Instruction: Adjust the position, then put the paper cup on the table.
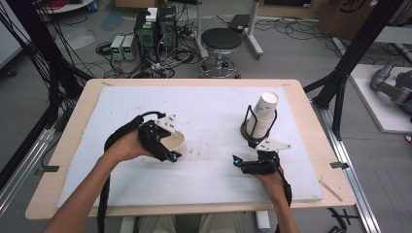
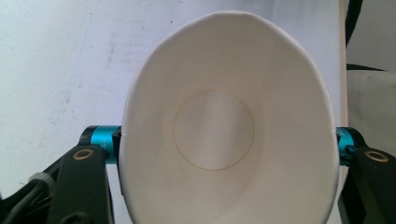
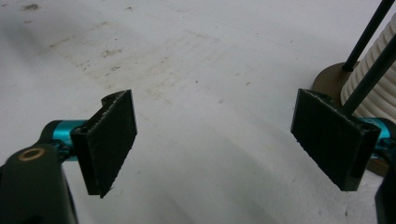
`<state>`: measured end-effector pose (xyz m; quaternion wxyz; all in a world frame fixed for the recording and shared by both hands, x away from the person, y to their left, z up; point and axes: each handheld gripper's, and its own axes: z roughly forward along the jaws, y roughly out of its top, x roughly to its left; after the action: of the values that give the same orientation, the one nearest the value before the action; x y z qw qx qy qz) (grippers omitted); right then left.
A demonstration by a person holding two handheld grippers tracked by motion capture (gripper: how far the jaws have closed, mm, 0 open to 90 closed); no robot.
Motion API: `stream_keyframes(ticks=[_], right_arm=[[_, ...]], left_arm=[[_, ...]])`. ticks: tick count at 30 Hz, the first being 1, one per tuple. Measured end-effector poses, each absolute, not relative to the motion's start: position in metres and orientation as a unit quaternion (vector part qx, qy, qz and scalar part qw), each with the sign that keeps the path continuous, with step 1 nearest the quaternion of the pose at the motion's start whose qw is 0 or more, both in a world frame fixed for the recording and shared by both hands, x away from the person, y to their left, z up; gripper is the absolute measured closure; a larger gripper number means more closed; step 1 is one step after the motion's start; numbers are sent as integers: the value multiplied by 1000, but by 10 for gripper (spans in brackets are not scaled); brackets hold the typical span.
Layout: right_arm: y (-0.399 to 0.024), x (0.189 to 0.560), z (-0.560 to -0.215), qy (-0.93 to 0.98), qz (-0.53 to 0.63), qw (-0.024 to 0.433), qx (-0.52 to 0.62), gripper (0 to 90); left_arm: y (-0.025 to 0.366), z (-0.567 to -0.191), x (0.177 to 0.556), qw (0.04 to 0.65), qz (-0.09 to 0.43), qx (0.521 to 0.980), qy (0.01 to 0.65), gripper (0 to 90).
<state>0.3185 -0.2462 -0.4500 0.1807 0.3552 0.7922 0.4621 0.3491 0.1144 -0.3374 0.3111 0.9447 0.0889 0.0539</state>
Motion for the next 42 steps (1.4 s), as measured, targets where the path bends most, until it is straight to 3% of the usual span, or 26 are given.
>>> stream_keyframes(ticks=[42], right_arm=[[-246,318,-450,791,462,188,356,150]], left_arm=[[114,-349,358,303,52,946,100,328]])
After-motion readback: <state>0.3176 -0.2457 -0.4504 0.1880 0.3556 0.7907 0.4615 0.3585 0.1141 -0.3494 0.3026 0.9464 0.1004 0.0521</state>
